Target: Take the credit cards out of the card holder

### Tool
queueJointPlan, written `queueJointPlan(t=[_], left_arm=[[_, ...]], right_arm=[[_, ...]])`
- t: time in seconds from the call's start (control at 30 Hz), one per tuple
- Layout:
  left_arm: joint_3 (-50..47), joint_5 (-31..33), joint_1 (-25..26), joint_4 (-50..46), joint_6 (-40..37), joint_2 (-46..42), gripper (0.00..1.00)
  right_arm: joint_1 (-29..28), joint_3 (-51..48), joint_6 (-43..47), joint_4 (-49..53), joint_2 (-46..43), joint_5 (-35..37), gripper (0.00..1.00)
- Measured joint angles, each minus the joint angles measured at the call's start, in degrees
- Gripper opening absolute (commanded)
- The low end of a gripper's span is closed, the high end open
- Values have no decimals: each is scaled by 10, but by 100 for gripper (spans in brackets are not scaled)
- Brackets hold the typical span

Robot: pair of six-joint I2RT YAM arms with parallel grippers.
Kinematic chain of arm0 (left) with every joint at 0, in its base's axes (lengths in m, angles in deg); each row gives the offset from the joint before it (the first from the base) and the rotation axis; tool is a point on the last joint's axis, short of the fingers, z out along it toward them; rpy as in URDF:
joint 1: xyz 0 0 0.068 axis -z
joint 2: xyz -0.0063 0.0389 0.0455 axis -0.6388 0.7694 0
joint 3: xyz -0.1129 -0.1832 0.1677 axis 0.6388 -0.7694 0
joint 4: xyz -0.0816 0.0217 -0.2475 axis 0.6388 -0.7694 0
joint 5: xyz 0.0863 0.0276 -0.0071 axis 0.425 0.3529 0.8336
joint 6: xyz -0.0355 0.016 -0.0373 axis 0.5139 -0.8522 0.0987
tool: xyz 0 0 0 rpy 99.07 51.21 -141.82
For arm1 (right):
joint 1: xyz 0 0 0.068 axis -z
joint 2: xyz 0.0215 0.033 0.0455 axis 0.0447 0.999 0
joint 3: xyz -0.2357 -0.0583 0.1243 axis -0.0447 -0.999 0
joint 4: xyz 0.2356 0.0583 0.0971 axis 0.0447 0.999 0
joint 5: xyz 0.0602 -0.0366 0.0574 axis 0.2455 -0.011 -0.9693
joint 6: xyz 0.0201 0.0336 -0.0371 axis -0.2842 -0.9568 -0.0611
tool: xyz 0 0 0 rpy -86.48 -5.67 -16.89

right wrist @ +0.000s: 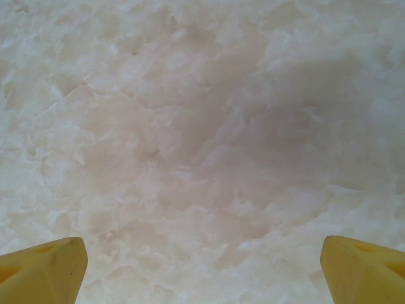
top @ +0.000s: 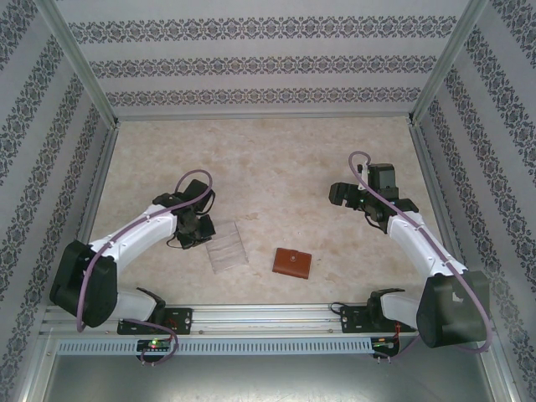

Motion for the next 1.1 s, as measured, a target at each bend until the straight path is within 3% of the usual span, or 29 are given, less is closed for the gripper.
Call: queueJointPlan(t=[0.43, 0.8, 1.1], left_arm=[[136, 28, 2, -30, -83, 73, 0], [325, 36, 3, -47, -207, 219, 0], [543, 37, 3, -78, -288, 390, 0]], right_arm=[[-2, 2, 0, 8, -16, 2, 94], [-31, 10, 4, 41, -42, 35, 93], [-32, 14, 4, 56, -60, 65, 92]])
